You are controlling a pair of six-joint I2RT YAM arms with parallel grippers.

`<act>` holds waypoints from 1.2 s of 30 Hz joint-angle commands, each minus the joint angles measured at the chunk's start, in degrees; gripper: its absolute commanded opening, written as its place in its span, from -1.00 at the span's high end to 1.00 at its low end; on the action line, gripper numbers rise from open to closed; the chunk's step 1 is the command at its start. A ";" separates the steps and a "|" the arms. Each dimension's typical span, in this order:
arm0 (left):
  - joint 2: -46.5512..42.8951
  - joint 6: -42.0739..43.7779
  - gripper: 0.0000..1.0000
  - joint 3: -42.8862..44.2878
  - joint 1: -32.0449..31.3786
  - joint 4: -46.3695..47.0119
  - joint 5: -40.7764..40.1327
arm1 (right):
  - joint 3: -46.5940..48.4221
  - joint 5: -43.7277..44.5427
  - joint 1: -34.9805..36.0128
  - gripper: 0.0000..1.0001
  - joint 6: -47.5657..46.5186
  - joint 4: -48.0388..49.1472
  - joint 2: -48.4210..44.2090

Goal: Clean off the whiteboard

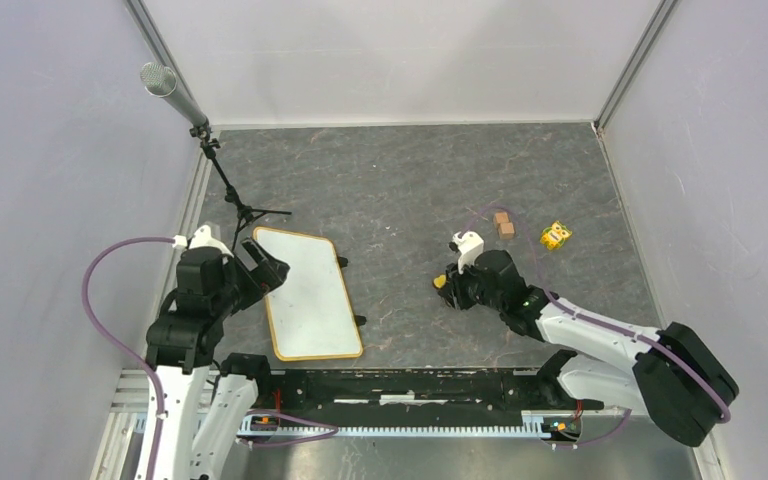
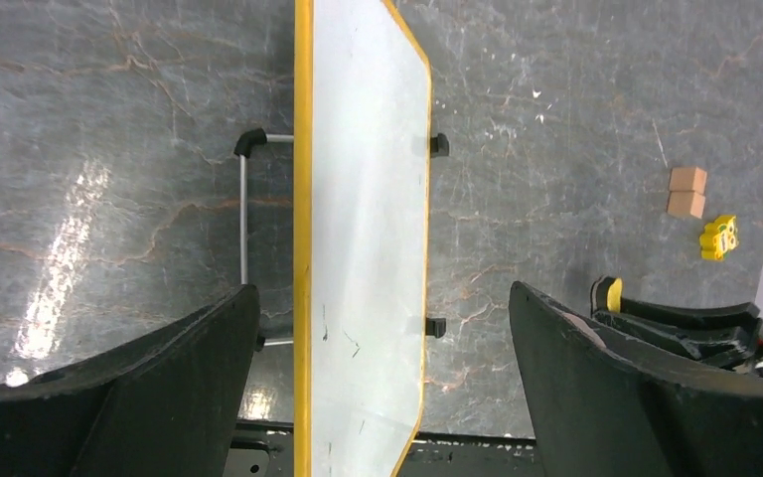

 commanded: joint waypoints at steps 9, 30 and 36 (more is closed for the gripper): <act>4.27 13.92 -0.99 16.59 -6.32 7.62 12.00 | -1.50 10.70 0.60 0.26 -2.12 -16.80 -3.35; 2.93 -2.86 -0.99 20.59 -6.24 55.27 29.75 | 46.10 27.35 1.37 -0.96 -13.57 -46.35 -36.97; 2.23 -2.26 -0.99 20.50 -6.25 55.25 28.33 | 46.67 35.14 1.41 -0.96 -15.19 -43.62 -44.63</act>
